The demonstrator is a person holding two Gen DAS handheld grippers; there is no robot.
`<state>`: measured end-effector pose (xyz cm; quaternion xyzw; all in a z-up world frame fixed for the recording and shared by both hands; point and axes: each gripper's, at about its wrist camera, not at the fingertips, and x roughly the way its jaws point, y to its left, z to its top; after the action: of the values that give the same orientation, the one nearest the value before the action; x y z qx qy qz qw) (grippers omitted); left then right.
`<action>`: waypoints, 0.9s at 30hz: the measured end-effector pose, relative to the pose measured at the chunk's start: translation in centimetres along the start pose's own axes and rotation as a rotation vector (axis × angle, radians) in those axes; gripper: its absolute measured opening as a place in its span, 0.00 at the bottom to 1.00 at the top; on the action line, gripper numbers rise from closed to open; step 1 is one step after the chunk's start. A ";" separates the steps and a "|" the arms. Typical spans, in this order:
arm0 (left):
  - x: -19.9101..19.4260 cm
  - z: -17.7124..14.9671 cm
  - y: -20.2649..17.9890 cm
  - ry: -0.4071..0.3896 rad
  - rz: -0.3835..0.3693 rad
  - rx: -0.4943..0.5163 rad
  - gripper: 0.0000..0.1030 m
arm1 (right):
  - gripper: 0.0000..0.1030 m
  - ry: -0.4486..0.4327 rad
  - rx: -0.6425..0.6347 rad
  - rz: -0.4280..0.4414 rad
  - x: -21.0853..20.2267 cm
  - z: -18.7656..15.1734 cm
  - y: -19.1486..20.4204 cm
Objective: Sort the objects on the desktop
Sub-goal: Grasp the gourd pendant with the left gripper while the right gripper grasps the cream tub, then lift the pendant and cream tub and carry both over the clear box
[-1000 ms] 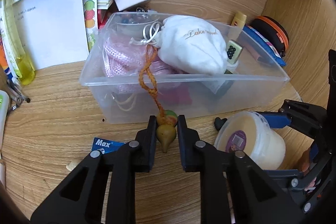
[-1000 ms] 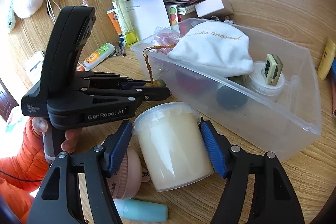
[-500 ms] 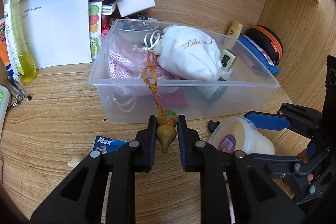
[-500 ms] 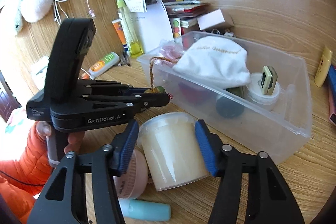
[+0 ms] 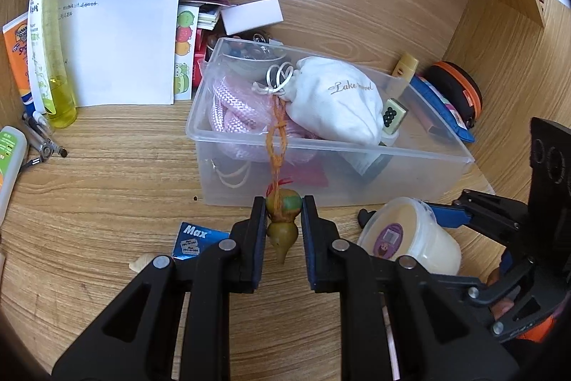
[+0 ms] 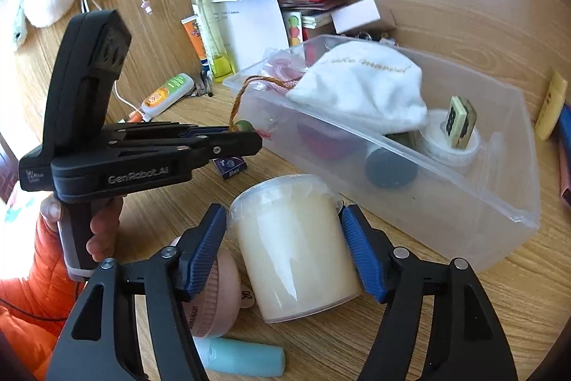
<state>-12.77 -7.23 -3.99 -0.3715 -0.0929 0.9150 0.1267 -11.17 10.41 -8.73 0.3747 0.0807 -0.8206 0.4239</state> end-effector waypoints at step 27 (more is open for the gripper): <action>2.1 -0.6 -1.0 0.097 0.036 0.062 0.20 | 0.63 -0.101 0.041 0.003 -2.4 0.6 -0.2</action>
<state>-13.66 -5.54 -5.55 -0.4128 -0.0517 0.9006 0.1257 -10.73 11.78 -6.67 0.3416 0.0419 -0.8392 0.4211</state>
